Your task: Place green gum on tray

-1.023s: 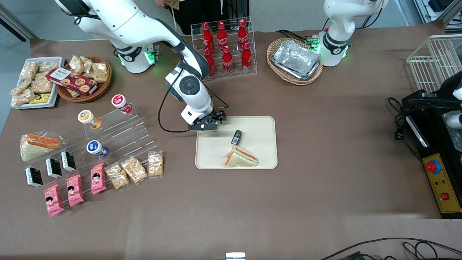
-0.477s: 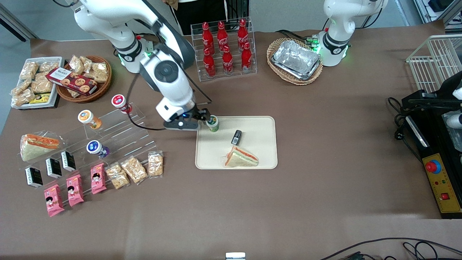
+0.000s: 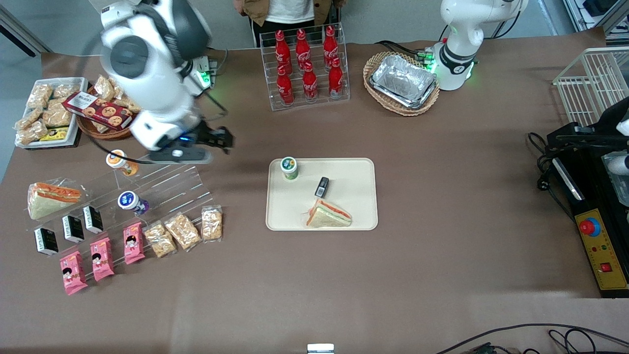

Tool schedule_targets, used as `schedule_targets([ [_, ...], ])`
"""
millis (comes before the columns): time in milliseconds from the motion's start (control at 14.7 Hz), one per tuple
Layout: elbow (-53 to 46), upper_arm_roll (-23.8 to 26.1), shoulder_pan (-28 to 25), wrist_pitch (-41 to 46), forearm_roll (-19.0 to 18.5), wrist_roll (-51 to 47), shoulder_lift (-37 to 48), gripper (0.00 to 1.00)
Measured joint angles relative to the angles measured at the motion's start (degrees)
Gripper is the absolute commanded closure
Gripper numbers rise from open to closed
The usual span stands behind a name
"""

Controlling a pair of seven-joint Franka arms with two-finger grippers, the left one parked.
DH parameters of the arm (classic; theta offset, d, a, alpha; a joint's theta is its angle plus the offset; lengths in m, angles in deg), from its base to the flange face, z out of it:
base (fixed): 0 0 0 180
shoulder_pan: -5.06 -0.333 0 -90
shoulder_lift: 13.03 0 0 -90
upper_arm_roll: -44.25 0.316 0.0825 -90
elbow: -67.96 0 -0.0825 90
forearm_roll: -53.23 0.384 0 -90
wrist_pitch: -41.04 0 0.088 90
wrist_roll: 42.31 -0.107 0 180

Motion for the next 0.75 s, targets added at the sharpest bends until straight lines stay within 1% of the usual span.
schedule_targets([
  [136,-0.1,-1.3,4.3,3.3,1.9,8.1,3.1,0.00],
  [205,-0.1,-3.1,5.3,4.8,2.5,11.8,4.2,0.00],
  [341,-0.6,-7.9,5.9,7.9,3.0,18.7,5.9,0.00],
  [545,-4.9,-15.0,6.1,13.4,3.2,28.0,6.7,0.00],
  [750,-9.7,-19.0,6.3,17.4,3.1,31.2,6.7,0.00],
])
